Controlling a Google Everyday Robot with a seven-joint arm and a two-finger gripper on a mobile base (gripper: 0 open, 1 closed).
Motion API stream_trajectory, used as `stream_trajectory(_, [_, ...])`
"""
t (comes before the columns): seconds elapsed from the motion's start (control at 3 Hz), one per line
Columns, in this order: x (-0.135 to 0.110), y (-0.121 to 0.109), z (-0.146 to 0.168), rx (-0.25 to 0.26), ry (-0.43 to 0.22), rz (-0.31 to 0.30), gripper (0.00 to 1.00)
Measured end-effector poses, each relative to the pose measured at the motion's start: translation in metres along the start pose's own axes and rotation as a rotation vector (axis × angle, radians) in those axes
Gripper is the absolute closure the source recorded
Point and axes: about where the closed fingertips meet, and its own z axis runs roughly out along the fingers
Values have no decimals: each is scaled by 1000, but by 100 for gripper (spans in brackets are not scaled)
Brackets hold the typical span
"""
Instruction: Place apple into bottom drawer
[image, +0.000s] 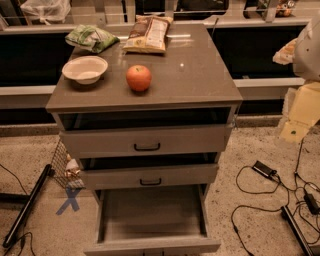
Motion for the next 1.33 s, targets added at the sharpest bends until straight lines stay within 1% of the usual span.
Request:
stream_trajectory(0.33, [0,0,0,0,0,0,0])
stream_trajectory(0.67, [1,-10,7,-14,12,-9,0])
stream_trajectory(1.0, [-29,-60,30,-7,-44,-91,0])
stream_trajectory(1.33, [-74,-105,67,-65,-152,-200,0])
